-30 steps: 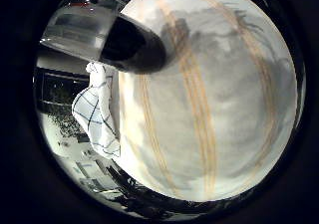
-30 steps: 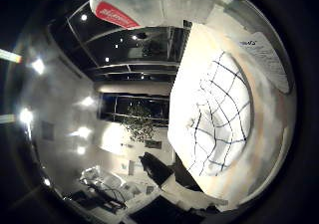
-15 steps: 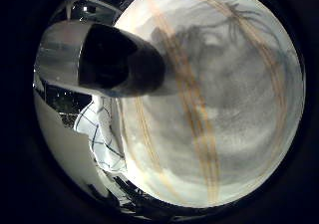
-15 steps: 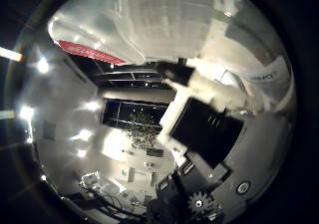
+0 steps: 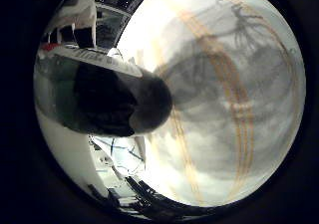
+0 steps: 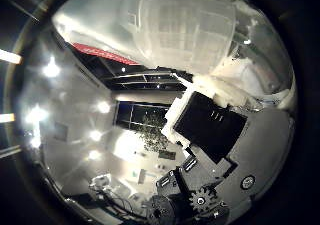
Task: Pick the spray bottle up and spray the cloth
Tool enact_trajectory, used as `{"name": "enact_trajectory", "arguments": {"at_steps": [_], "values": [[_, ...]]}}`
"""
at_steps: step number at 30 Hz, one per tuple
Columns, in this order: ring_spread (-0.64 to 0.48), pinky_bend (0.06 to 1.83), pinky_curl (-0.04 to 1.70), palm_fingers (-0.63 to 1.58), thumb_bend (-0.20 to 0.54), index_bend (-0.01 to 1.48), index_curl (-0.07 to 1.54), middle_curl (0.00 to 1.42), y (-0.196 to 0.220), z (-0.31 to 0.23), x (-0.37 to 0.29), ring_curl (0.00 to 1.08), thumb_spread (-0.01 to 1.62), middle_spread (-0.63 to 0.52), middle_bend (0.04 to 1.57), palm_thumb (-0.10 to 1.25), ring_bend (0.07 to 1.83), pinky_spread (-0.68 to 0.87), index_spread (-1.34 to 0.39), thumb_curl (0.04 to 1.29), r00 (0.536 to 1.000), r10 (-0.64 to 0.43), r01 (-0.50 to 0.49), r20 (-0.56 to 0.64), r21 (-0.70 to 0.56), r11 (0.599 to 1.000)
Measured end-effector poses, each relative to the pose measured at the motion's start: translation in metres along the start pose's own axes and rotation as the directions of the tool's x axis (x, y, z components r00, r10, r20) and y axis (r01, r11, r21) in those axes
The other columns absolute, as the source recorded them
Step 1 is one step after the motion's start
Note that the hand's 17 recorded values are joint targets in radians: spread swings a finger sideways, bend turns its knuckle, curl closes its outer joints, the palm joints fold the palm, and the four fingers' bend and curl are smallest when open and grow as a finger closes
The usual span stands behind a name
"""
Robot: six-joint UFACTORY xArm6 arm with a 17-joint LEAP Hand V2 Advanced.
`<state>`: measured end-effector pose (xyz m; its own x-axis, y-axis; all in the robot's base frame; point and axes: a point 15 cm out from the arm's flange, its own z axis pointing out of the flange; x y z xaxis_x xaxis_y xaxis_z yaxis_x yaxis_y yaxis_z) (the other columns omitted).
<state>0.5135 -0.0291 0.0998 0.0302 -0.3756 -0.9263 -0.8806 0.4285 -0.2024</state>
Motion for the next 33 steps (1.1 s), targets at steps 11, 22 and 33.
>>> {"name": "enact_trajectory", "arguments": {"at_steps": [11,22,33], "values": [[-0.14,1.15,1.03,1.19,-0.015,1.17,0.71,0.61,0.002,-0.005,-0.053,0.58,0.77,-0.07,1.35,1.11,1.47,-0.15,-0.17,0.73,0.995,-0.103,0.102,-0.001,-0.095,0.990],[-0.14,1.08,1.17,1.20,-0.015,1.17,0.71,0.59,0.028,-0.017,-0.118,0.57,0.76,-0.07,1.35,1.10,1.47,-0.16,-0.18,0.81,0.948,-0.241,0.147,-0.207,-0.386,0.911],[-0.15,1.04,1.25,1.20,-0.015,1.17,0.71,0.58,0.053,0.011,-0.170,0.57,0.78,-0.07,1.36,1.08,1.48,-0.17,-0.18,0.85,0.813,-0.414,0.096,-0.409,-0.607,0.789]]}}
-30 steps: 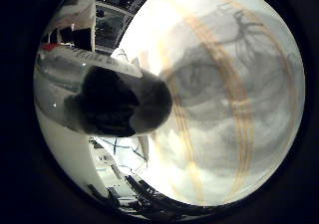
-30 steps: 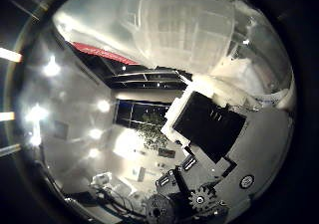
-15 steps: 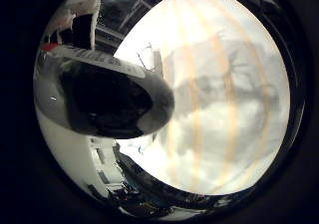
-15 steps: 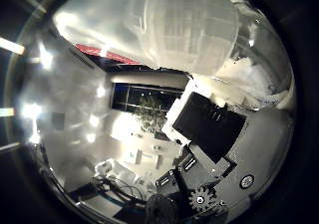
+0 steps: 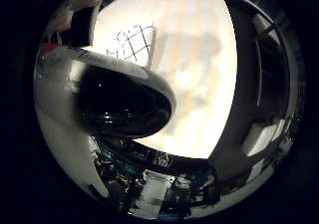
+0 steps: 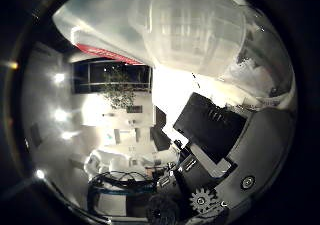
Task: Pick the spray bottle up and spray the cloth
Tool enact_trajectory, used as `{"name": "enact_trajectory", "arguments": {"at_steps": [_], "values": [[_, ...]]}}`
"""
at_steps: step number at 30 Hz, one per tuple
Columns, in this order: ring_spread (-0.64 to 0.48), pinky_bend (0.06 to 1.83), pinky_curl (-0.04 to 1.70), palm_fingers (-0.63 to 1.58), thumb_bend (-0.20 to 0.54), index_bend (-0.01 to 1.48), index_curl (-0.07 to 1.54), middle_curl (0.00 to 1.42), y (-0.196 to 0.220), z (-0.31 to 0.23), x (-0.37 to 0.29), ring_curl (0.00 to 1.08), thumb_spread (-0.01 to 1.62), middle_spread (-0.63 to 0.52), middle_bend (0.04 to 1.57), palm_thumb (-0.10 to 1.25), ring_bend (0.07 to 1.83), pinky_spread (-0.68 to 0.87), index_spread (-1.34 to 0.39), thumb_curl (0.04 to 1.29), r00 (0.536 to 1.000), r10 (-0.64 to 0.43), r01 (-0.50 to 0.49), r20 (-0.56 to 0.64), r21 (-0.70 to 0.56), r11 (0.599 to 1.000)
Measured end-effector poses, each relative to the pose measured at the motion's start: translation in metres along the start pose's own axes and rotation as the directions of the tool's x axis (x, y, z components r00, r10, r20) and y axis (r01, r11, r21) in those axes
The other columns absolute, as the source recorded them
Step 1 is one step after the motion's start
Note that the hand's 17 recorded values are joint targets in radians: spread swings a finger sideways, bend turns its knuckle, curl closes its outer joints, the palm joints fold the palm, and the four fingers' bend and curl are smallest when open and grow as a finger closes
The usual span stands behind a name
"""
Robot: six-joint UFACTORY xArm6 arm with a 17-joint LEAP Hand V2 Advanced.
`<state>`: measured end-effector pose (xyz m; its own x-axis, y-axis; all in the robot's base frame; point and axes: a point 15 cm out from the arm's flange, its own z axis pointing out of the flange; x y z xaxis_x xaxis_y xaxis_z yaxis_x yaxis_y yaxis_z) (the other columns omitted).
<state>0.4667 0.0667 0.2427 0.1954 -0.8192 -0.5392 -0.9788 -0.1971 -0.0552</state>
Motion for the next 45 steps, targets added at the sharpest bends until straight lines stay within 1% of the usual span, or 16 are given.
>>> {"name": "enact_trajectory", "arguments": {"at_steps": [6,11,17,23,28,31,35,39,45], "values": [[-0.15,1.03,1.27,1.20,-0.017,1.16,0.71,0.58,0.002,0.023,-0.047,0.56,0.79,-0.07,1.36,1.07,1.48,-0.17,-0.19,0.86,0.989,-0.081,0.069,-0.123,-0.098,0.993],[-0.15,1.02,1.28,1.20,-0.016,1.16,0.72,0.58,0.000,0.033,-0.073,0.56,0.79,-0.07,1.36,1.07,1.48,-0.17,-0.19,0.86,0.952,-0.159,0.118,-0.260,-0.169,0.979],[-0.15,1.01,1.29,1.21,-0.016,1.15,0.72,0.58,-0.013,0.033,-0.086,0.57,0.80,-0.07,1.36,1.06,1.48,-0.18,-0.19,0.87,0.879,-0.220,0.136,-0.423,-0.219,0.966],[-0.15,1.01,1.29,1.21,-0.016,1.15,0.73,0.58,-0.019,0.037,-0.096,0.57,0.79,-0.07,1.36,1.07,1.48,-0.18,-0.19,0.87,0.829,-0.234,0.094,-0.508,-0.287,0.953],[-0.15,1.01,1.30,1.21,-0.016,1.15,0.73,0.58,-0.037,0.036,-0.092,0.57,0.79,-0.07,1.36,1.07,1.48,-0.18,-0.19,0.87,0.735,-0.274,0.101,-0.620,-0.300,0.949],[-0.15,1.01,1.30,1.21,-0.016,1.15,0.73,0.58,-0.037,0.048,-0.102,0.57,0.79,-0.07,1.36,1.07,1.48,-0.18,-0.19,0.87,0.711,-0.301,0.094,-0.635,-0.339,0.936],[-0.15,1.01,1.30,1.20,-0.016,1.15,0.73,0.58,-0.037,0.064,-0.112,0.57,0.79,-0.07,1.35,1.07,1.48,-0.18,-0.19,0.87,0.701,-0.322,0.081,-0.636,-0.377,0.923],[-0.15,1.01,1.30,1.21,-0.017,1.15,0.73,0.58,-0.033,0.082,-0.124,0.57,0.78,-0.07,1.36,1.06,1.48,-0.18,-0.19,0.87,0.689,-0.353,0.094,-0.632,-0.406,0.909],[-0.15,1.01,1.30,1.20,-0.016,1.15,0.73,0.58,-0.031,0.098,-0.117,0.57,0.78,-0.07,1.36,1.06,1.48,-0.19,-0.19,0.87,0.679,-0.364,0.078,-0.638,-0.430,0.899]]}}
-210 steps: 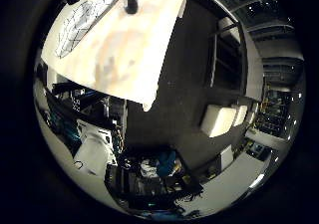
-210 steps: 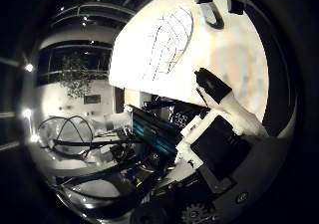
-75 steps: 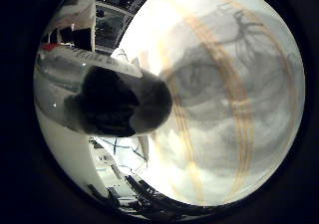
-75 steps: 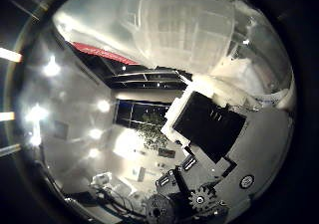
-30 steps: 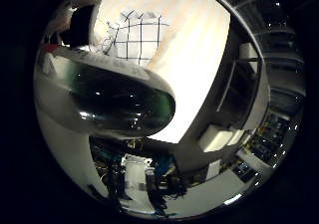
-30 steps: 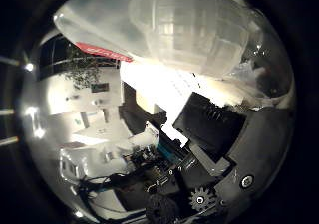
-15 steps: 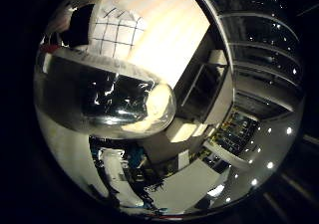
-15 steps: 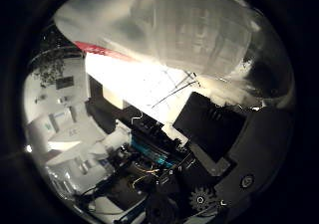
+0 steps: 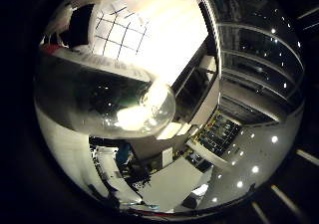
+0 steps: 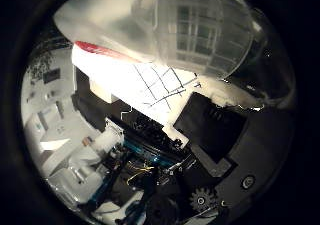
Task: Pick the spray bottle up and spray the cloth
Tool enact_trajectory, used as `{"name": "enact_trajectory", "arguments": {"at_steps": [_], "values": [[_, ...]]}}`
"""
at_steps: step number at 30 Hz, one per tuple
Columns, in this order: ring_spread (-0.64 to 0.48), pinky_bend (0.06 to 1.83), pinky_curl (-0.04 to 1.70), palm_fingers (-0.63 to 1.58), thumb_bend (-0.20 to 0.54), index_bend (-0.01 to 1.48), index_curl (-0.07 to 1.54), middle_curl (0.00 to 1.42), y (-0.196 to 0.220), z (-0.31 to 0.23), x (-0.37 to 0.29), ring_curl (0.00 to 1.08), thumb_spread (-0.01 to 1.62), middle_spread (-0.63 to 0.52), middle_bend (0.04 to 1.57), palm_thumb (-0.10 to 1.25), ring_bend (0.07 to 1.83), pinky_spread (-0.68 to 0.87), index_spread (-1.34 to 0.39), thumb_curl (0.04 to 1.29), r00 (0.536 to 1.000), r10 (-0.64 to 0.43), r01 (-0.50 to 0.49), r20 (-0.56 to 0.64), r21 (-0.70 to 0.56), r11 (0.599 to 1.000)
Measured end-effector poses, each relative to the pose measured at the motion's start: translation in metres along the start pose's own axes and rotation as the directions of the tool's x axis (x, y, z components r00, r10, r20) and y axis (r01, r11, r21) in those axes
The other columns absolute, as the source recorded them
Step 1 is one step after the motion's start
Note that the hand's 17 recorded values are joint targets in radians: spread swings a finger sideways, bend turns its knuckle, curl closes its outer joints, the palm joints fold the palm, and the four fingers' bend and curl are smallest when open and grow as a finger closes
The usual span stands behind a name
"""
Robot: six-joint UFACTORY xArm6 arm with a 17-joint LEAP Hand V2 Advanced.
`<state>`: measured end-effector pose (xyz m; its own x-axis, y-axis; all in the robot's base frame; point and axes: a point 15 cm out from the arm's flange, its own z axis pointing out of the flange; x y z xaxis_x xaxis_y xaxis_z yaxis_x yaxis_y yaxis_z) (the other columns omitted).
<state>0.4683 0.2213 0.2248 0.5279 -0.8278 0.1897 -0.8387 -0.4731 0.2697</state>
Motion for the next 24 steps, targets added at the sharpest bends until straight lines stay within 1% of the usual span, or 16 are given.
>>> {"name": "enact_trajectory", "arguments": {"at_steps": [10,16,18,20,24], "values": [[-0.15,1.00,1.31,1.20,-0.016,1.15,0.73,0.58,-0.001,0.001,0.009,0.57,0.80,-0.07,1.36,1.05,1.48,-0.19,-0.19,0.87,1.000,0.016,-0.016,0.005,0.006,1.000],[-0.15,1.00,1.32,1.20,-0.017,1.15,0.73,0.58,0.001,-0.013,0.010,0.57,0.79,-0.07,1.36,1.05,1.48,-0.19,-0.19,0.87,0.999,0.019,-0.020,0.035,0.037,0.999],[-0.15,1.00,1.32,1.20,-0.017,1.15,0.73,0.58,0.002,-0.019,0.008,0.57,0.79,-0.07,1.36,1.05,1.48,-0.19,-0.19,0.87,0.996,0.033,-0.037,0.084,0.048,0.998],[-0.15,1.00,1.32,1.20,-0.017,1.15,0.73,0.58,0.001,-0.028,-0.002,0.57,0.79,-0.07,1.36,1.05,1.48,-0.19,-0.19,0.87,0.987,0.042,-0.053,0.158,0.067,0.996],[-0.15,0.99,1.33,1.20,-0.017,1.15,0.73,0.58,-0.005,-0.063,-0.018,0.57,0.79,-0.07,1.36,1.05,1.48,-0.19,-0.19,0.87,0.953,0.030,-0.076,0.302,0.143,0.987]]}}
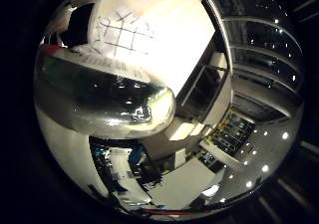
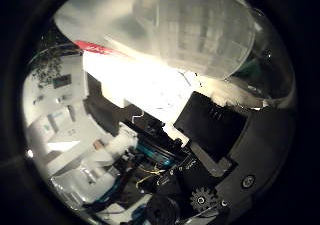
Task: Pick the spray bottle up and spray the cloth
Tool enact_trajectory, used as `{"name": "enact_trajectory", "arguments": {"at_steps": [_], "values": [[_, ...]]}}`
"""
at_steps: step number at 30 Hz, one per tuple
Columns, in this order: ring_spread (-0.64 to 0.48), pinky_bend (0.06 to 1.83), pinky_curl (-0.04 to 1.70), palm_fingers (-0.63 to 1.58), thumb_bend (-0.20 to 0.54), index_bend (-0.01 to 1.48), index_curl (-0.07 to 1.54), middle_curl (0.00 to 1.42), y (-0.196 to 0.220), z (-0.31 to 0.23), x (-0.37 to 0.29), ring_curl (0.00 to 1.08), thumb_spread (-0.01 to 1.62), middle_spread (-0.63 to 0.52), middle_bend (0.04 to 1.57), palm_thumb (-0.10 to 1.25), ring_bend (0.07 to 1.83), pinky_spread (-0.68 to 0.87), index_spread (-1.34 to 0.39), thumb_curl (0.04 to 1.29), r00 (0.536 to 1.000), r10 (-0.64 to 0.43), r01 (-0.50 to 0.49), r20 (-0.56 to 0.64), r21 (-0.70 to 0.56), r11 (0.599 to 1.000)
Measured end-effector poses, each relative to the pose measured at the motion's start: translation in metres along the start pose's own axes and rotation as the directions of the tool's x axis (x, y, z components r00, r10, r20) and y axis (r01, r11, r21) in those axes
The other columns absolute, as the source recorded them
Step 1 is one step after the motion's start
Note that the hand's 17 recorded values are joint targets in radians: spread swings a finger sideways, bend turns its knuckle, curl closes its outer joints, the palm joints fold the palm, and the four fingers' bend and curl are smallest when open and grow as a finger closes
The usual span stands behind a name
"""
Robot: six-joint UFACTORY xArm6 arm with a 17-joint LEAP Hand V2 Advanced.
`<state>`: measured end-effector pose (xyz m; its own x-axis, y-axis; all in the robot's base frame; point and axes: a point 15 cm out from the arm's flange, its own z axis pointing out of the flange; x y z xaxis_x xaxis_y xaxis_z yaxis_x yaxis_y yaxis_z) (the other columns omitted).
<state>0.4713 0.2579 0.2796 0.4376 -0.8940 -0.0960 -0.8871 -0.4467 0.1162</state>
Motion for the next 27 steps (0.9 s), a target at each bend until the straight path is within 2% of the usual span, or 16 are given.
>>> {"name": "enact_trajectory", "arguments": {"at_steps": [4,9,11,15,22,27], "values": [[-0.15,0.99,1.33,1.20,-0.015,1.15,0.73,0.58,-0.004,-0.016,-0.030,0.57,0.79,-0.07,1.36,1.06,1.48,-0.19,-0.19,0.87,0.989,-0.019,0.013,0.150,0.041,0.999],[-0.15,0.99,1.33,1.21,-0.016,1.15,0.73,0.58,-0.026,-0.046,-0.068,0.57,0.79,-0.07,1.35,1.06,1.48,-0.19,-0.19,0.87,0.941,-0.079,0.022,0.328,0.174,0.985],[-0.15,0.99,1.33,1.21,-0.014,1.15,0.73,0.58,-0.034,-0.057,-0.077,0.57,0.79,-0.07,1.35,1.07,1.48,-0.19,-0.19,0.88,0.919,-0.125,0.038,0.374,0.232,0.972],[-0.15,0.99,1.33,1.21,-0.015,1.15,0.73,0.58,-0.034,-0.058,-0.087,0.57,0.79,-0.07,1.35,1.07,1.48,-0.19,-0.19,0.88,0.883,-0.190,0.074,0.430,0.271,0.960],[-0.15,0.99,1.33,1.21,-0.016,1.15,0.73,0.58,-0.049,-0.056,-0.107,0.57,0.79,-0.07,1.35,1.07,1.48,-0.19,-0.19,0.88,0.765,-0.294,0.057,0.573,0.394,0.917],[-0.15,0.99,1.33,1.21,-0.015,1.14,0.73,0.58,-0.056,-0.038,-0.113,0.57,0.79,-0.07,1.35,1.07,1.48,-0.19,-0.19,0.88,0.680,-0.302,-0.007,0.668,0.417,0.909]]}}
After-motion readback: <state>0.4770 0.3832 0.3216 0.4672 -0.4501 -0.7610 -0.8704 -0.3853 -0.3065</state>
